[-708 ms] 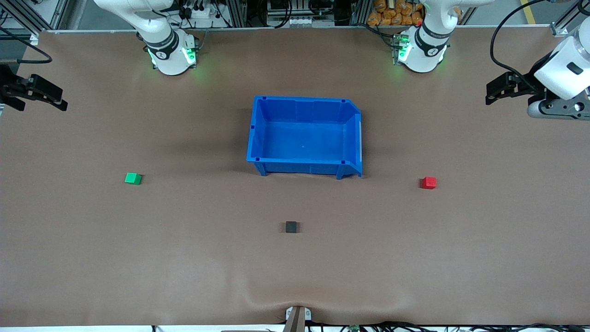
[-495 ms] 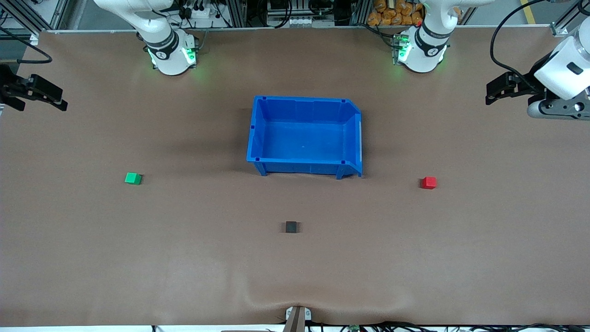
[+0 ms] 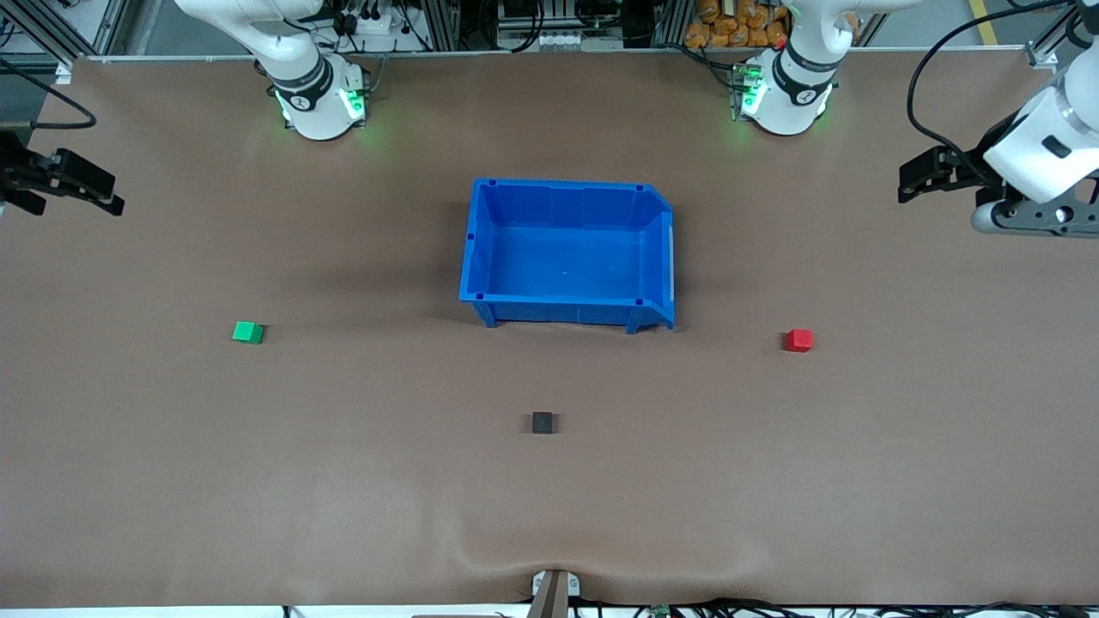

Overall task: Attach green and red cubes to black cube
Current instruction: 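Move the right gripper toward the green cube while the left gripper approaches the red cube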

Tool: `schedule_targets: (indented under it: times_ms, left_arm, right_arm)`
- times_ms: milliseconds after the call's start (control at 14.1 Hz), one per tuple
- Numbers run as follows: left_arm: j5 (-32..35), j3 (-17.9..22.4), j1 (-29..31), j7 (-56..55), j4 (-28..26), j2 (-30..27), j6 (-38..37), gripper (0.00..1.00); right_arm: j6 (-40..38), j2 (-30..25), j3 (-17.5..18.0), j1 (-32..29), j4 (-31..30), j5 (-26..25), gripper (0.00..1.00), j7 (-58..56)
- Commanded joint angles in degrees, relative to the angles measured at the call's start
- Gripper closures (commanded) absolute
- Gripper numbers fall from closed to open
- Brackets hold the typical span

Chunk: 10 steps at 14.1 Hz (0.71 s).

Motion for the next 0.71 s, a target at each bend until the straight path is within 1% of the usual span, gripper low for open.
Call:
schedule_targets:
  times_ms: [0,212,425,637]
  left_arm:
    - [0.93,-0.32,0.42,-0.47,0.26,2.61,1.66,0.00]
    - [0.93,-0.23,0.60,-0.47,-1.50,5.51,5.87,0.00]
    - [0.93,-0.06,1.30,-0.47,-5.36,7.62,11.84,0.00]
    - [0.84,-0.06,1.65,-0.56,-9.75,9.55,18.78,0.00]
  right_arm:
    - [0.00,2.04,-0.08,-0.47,-0.05,0.25,0.00,0.22]
    - [0.43,2.57,-0.08,-0.47,-0.14,0.34,0.00,0.22]
    - [0.87,4.77,-0.08,-0.38,-0.14,0.07,0.00,0.13]
    - [3.07,7.66,0.01,-0.47,-0.14,0.51,0.00,0.22]
